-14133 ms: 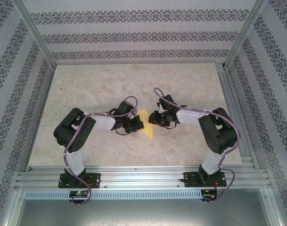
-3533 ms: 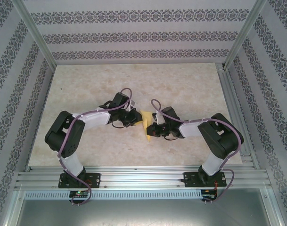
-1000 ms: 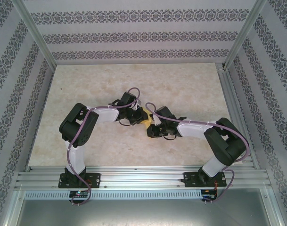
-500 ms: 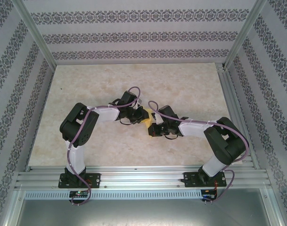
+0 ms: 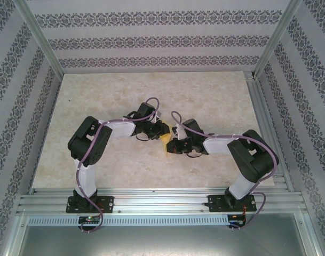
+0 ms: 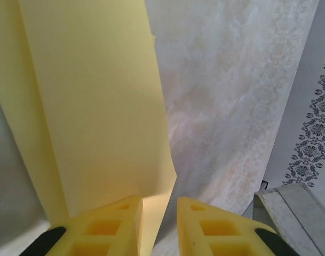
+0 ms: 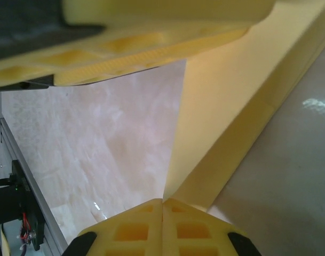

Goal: Fold a paper plane with a square sheet of paper (pick it up from the middle)
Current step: Fold the wing for the fifth time at the center of the table.

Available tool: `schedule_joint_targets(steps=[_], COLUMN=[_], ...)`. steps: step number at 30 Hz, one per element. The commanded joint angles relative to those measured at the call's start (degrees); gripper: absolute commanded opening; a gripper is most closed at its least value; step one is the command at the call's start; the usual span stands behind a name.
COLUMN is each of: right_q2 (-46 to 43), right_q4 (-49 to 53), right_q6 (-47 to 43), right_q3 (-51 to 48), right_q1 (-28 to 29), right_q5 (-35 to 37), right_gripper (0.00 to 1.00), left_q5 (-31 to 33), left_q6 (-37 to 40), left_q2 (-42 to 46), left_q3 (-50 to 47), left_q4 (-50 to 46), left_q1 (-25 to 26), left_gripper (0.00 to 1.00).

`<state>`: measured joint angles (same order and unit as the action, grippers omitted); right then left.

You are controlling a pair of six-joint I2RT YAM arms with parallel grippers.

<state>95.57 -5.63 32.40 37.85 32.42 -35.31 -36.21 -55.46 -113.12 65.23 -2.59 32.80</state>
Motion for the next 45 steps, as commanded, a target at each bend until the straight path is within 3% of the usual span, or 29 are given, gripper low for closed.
schedule_joint_targets(steps=[1, 11, 22, 28, 37, 45], right_q2=[1.53, 3.4, 2.11, 0.12, -3.05, -5.3], right_q4=[-3.22, -8.05, -14.45, -12.47, 0.95, 8.38], right_q6=[0.82, 2.8, 7.83, 6.84, -0.28, -4.75], right_q3=[-0.83, -3.28, -4.7, -4.76, -1.32, 1.59], right_q1=[-0.9, -2.08, -2.41, -2.81, -0.47, 2.58], right_q5=[-1.39, -2.16, -5.45, -4.37, 6.08, 14.23], right_gripper=[0.01, 0.02, 0.01, 0.02, 0.23, 0.33], left_q5=[-1.05, -0.89, -1.3, -0.88, -0.9, -1.23], left_q6=[1.5, 1.85, 2.37, 2.81, 1.69, 1.58], left_q2=[-1.31, -1.41, 1.64, 1.04, 0.0, -0.34], left_q3=[1.25, 1.62, 1.4, 1.71, 1.86, 2.34], left_q4=[0.39, -0.06, 0.13, -0.17, 1.06, 1.11], left_q1=[0.6, 0.61, 0.6, 0.6, 0.6, 0.6], left_gripper=[0.25, 0.25, 0.33, 0.32, 0.28, 0.28])
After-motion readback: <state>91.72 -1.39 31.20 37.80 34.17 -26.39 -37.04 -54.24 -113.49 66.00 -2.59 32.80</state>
